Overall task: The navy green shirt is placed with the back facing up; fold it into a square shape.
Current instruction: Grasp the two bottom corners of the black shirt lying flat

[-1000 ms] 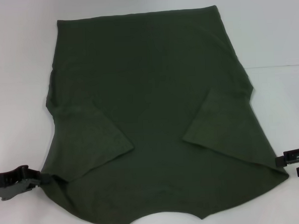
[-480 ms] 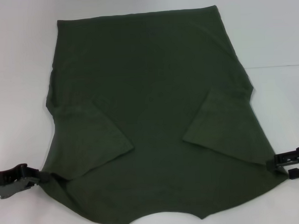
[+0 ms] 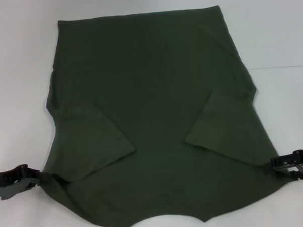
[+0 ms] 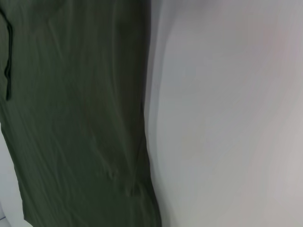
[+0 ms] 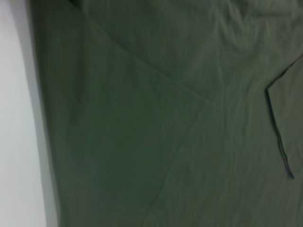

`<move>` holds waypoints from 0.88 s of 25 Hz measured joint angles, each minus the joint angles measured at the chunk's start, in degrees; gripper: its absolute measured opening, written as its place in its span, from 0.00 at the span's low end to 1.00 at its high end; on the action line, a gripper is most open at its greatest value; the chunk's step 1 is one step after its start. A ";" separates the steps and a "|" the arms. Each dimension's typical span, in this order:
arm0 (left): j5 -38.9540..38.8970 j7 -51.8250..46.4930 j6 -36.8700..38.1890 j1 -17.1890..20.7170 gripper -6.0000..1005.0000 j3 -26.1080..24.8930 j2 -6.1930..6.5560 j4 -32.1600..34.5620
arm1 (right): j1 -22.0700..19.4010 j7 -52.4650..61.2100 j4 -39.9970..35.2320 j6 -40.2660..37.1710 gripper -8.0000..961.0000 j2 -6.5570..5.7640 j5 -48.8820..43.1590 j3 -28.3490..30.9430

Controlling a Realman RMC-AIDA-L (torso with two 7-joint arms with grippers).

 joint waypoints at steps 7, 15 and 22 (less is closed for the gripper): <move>-0.67 0.32 -0.03 0.00 0.04 0.04 0.00 -0.05 | 0.12 -0.18 0.10 0.25 0.94 0.43 0.62 0.86; -0.98 0.80 0.00 0.00 0.03 0.00 0.00 -0.23 | 0.26 0.03 0.10 1.52 0.92 0.42 1.26 1.42; -1.46 0.86 0.04 -0.09 0.03 0.00 0.00 -0.24 | 0.78 0.56 0.64 2.18 0.90 0.55 1.09 1.11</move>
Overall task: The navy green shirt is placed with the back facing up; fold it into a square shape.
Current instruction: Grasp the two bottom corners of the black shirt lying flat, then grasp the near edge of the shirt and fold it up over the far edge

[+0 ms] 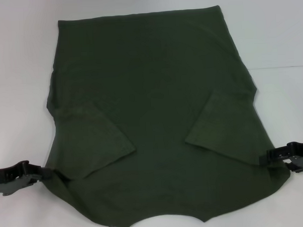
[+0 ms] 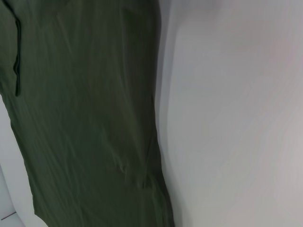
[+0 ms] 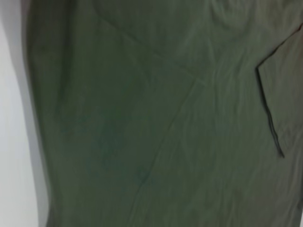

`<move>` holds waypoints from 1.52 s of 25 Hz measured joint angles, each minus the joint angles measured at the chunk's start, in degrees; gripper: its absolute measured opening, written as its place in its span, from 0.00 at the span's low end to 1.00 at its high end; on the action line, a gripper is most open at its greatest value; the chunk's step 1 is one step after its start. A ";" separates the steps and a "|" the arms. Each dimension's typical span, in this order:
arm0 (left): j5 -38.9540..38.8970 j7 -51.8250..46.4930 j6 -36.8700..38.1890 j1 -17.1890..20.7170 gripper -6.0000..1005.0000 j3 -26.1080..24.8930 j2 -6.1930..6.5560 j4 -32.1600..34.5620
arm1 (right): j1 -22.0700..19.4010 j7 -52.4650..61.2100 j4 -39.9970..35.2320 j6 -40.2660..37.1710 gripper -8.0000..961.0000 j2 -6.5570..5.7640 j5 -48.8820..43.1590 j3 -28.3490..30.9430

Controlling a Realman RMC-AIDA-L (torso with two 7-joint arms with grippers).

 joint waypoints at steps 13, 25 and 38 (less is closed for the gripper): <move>-0.10 0.08 -0.07 -0.09 0.03 0.00 0.00 0.01 | 0.01 0.19 0.06 1.30 0.58 0.05 -0.27 -0.12; -0.75 0.16 -0.05 -0.09 0.04 0.32 0.00 0.01 | -0.14 -2.30 0.06 2.90 0.24 0.20 -0.47 -1.93; -0.87 1.31 3.06 0.34 0.04 -0.56 0.39 0.91 | -1.48 -9.92 -1.70 -0.63 0.05 -1.07 -0.16 -1.21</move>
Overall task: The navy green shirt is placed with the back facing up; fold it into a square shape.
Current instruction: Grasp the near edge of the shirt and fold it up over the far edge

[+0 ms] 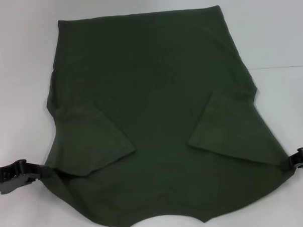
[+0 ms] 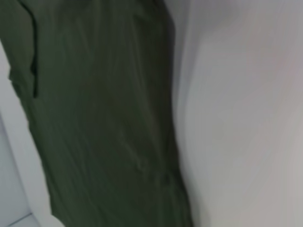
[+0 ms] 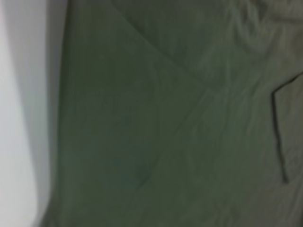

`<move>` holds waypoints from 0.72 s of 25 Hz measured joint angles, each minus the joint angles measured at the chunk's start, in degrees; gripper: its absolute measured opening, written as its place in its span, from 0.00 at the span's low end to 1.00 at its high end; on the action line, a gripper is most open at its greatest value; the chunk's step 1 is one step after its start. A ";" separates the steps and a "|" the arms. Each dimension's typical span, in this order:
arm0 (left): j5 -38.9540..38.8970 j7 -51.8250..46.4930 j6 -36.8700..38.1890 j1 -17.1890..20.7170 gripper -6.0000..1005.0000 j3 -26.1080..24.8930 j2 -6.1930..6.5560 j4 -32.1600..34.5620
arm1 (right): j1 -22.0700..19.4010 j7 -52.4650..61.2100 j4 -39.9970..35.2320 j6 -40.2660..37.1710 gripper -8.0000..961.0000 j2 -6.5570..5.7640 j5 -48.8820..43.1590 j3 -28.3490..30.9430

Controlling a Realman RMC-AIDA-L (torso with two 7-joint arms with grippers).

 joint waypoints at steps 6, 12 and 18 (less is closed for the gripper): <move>0.10 1.71 6.79 0.24 0.04 -1.64 0.84 1.37 | -1.24 -6.00 -2.83 -6.08 0.05 -0.33 0.12 1.31; 0.36 2.46 12.66 0.47 0.04 -2.53 1.77 2.78 | -2.13 -11.59 -3.49 -10.29 0.05 -0.74 0.12 3.13; 1.72 3.42 19.55 1.21 0.04 -2.36 2.44 5.06 | -3.69 -14.49 -5.27 -14.71 0.05 -1.67 -0.07 3.20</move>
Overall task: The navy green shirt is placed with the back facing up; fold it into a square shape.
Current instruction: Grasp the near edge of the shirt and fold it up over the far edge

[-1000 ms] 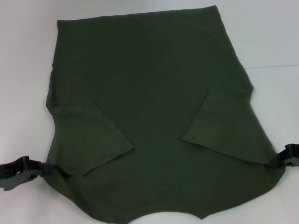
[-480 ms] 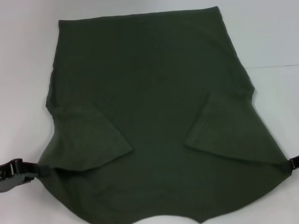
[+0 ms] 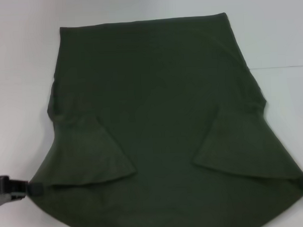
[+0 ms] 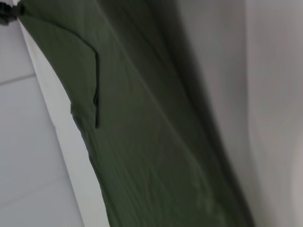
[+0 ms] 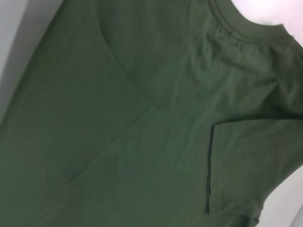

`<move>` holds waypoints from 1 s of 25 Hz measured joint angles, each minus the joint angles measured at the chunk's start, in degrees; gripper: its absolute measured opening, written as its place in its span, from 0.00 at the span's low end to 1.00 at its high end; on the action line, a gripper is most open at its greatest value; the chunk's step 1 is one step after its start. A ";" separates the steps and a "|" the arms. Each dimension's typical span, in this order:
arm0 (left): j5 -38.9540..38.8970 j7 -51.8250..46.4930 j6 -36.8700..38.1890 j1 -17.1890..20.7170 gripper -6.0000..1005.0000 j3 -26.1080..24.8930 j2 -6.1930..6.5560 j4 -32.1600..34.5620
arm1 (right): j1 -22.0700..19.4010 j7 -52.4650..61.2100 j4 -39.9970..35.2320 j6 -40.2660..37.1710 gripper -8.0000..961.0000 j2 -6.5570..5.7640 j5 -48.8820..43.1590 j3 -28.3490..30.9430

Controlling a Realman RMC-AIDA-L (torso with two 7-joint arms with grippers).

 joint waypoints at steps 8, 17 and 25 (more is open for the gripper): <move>0.77 1.55 9.90 1.34 0.04 -0.53 0.67 2.02 | -2.69 -8.49 -1.75 -8.05 0.05 -1.13 0.00 1.33; -5.98 -3.08 6.15 -0.66 0.04 -10.95 2.32 -0.05 | -2.13 -11.77 -2.65 -9.54 0.05 -1.73 1.81 13.44; -17.12 -0.32 -8.34 -5.20 0.04 -10.54 2.83 -9.34 | -0.32 -11.58 -2.07 -2.13 0.05 -1.21 13.23 16.09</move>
